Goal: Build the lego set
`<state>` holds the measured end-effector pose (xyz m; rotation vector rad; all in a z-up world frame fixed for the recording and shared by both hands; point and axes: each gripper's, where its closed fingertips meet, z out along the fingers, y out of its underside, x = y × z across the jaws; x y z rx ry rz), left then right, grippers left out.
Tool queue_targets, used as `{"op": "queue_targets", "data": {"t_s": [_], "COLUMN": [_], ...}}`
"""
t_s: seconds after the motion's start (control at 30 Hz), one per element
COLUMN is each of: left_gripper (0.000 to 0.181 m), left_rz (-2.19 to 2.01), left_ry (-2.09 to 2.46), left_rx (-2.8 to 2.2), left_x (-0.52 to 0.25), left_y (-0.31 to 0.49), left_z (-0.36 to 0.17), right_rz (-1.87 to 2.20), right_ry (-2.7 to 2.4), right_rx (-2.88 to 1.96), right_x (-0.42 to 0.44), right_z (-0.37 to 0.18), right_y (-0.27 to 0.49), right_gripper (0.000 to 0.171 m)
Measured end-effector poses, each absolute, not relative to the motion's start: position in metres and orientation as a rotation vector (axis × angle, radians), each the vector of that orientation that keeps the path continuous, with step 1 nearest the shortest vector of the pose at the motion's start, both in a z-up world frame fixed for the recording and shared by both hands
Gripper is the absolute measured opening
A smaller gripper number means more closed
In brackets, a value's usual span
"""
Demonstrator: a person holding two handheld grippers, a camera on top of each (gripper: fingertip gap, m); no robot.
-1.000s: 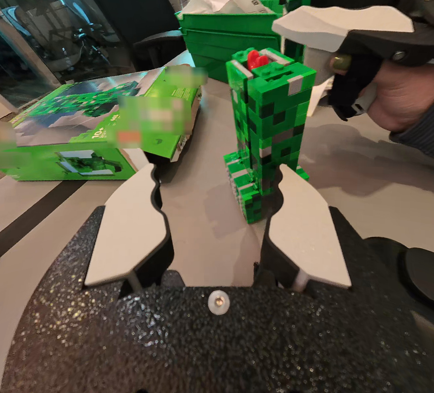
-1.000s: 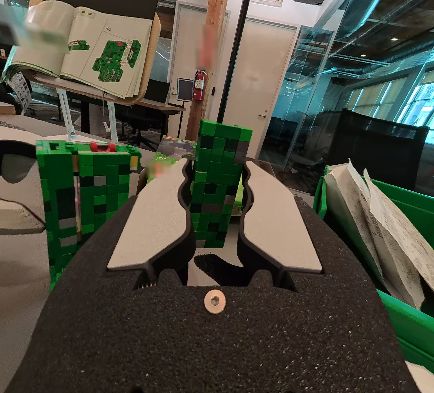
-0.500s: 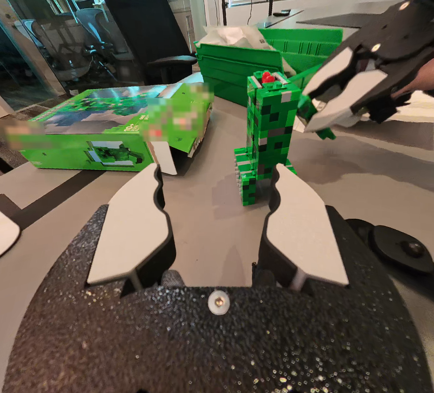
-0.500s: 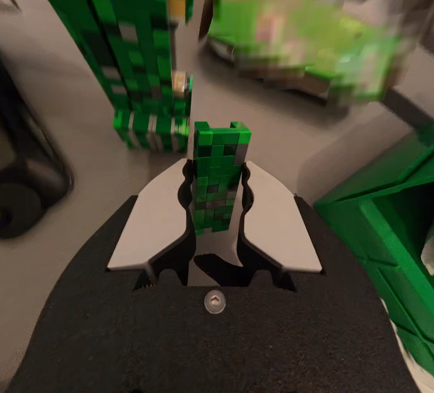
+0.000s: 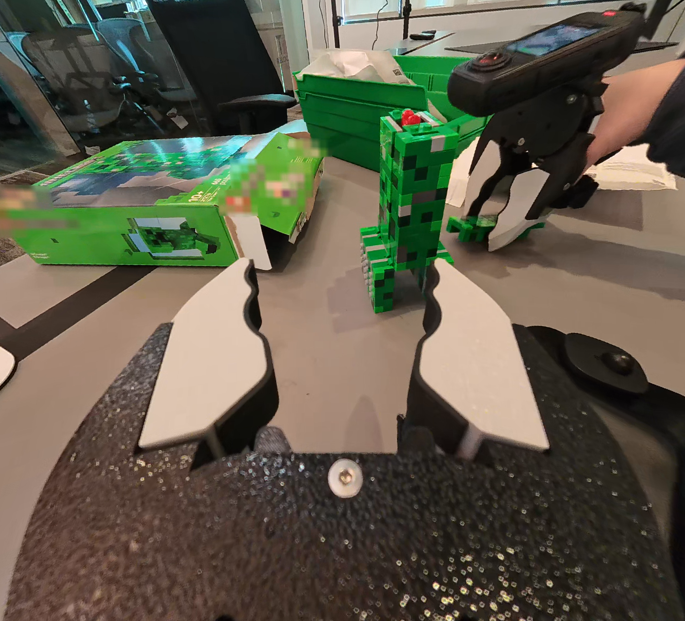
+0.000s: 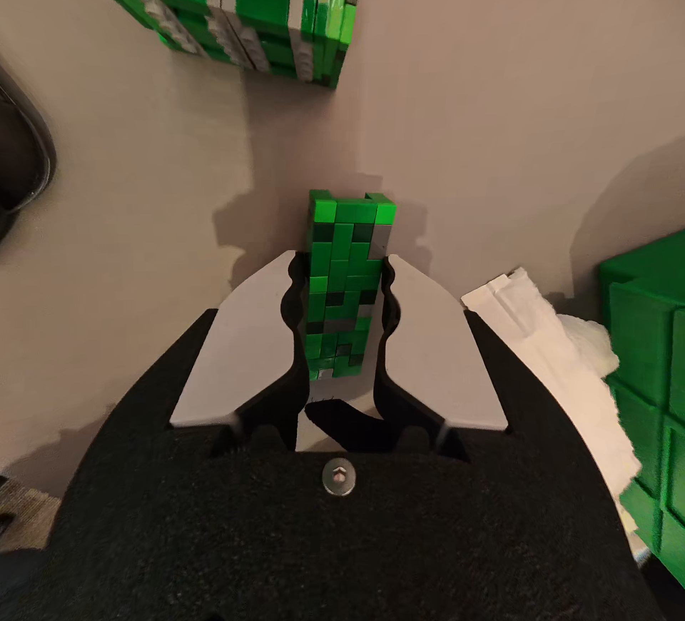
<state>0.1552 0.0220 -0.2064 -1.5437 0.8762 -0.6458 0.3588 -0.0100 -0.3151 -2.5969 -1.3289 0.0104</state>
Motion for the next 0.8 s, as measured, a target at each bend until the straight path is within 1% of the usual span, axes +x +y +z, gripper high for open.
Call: {"op": "queue_targets", "data": {"t_s": [0.1,0.2,0.3,0.43,0.53,0.6,0.7,0.73,0.8], "left_gripper": [0.086,0.086,0.087,0.087,0.087,0.087,0.087,0.087,0.087], "left_rz": [-0.662,-0.671,-0.685,-0.707,-0.708,-0.711,-0.716,-0.719,-0.724], "left_ry": [0.872,0.871,0.884,0.915,0.931,0.936,0.939,0.941,0.945], "left_rx": [-1.539,-1.537,-1.527,-1.492,-1.487,-1.484,-1.476,-1.474,-1.474], "left_x": [0.155,0.155,0.155,0.158,0.161,0.162,0.163,0.163,0.162], "left_y": [0.021,0.021,0.020,0.017,0.018,0.018,0.017,0.016,0.015], "left_z": [-0.206,-0.207,-0.208,-0.204,-0.202,-0.201,-0.200,-0.200,-0.202], "right_rz": [0.062,0.097,0.176,0.411,0.460,0.467,0.517,0.502,0.476], "right_ry": [-1.332,-1.302,-1.200,-0.958,-0.805,-0.742,-0.719,-0.718,-0.708], "right_rx": [-2.613,-2.617,-2.560,-2.169,-1.893,-1.809,-1.805,-1.804,-1.785], "right_x": [0.356,0.356,0.351,0.305,0.272,0.257,0.237,0.234,0.232], "right_z": [-0.316,-0.312,-0.295,-0.243,-0.210,-0.203,-0.209,-0.212,-0.212], "right_y": [-0.012,-0.016,-0.017,0.003,0.018,0.024,0.030,0.034,0.039], "right_gripper": [0.040,0.066,0.082,0.087,0.090,0.092,0.103,0.103,0.093]}}
